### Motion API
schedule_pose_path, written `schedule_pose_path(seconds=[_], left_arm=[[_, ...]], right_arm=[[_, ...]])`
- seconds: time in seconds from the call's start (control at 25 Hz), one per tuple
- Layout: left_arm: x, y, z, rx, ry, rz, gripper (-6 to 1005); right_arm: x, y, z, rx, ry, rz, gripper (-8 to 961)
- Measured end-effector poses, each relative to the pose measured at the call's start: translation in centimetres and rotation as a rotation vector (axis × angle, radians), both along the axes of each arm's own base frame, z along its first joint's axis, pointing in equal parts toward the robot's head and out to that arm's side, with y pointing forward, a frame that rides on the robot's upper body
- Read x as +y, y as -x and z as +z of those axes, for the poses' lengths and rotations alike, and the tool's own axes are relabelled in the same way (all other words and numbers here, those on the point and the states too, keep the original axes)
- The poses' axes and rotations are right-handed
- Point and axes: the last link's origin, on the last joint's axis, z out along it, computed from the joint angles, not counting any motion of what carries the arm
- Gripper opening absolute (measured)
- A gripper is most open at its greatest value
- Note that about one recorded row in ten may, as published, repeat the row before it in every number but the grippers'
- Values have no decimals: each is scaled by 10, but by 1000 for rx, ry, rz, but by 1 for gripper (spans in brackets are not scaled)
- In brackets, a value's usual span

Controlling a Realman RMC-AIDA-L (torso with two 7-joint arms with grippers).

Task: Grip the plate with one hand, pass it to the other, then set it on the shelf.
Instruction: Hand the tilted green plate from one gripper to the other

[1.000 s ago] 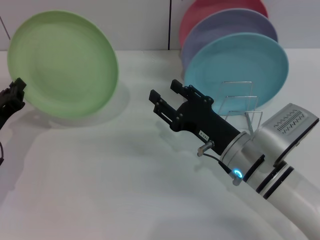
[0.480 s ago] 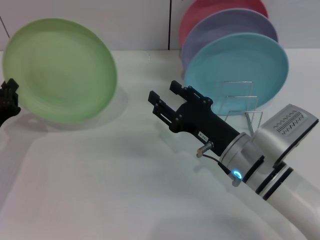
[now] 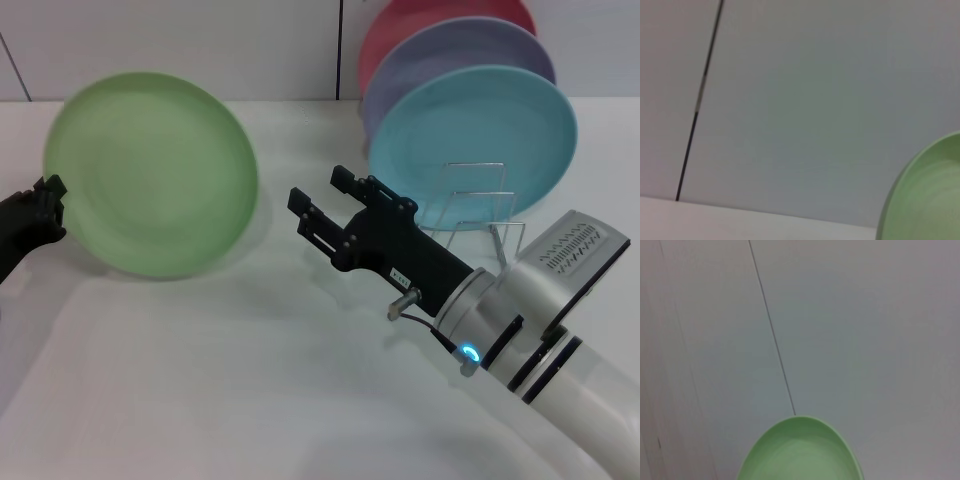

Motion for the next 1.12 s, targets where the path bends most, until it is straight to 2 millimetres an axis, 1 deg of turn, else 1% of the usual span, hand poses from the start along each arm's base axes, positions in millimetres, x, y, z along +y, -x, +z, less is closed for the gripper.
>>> schedule_pose_path(seconds=[0.24,0.4,0.44,0.48,0.56,0.6,0.64,0.76,1.0,1.12], left_arm=[[-3,-6,13,139,40,-21,35],[-8,-11,30,189,-2,-40,35],[-8,-11,30,189,-2,-40,35],[-9,-14,34,206,-10,-52,35],[-7,-26,47,268,-39,-94,35],[-7,-27,49,276,-41,-98,35],[-5,-32,53,309,-52,-112,35],[-2,-38,58,384,-58,-125,35],[11,-41,62,589,-59,-91,35],[17,-44,71,712,-85,-72,35]], right_arm=[[-1,0,-1,-4,7,1,643],[1,-2,-2,-16,10,-14,644],[1,-2,-2,-16,10,-14,644],[2,-2,-2,-18,10,-16,644],[2,-2,-2,-22,11,-18,644],[3,-2,-3,-23,12,-18,644],[3,-2,-3,-25,12,-18,644],[5,-3,-2,-29,9,-24,643],[8,-3,-1,-31,4,-31,643],[9,-3,-1,-33,2,-33,643]])
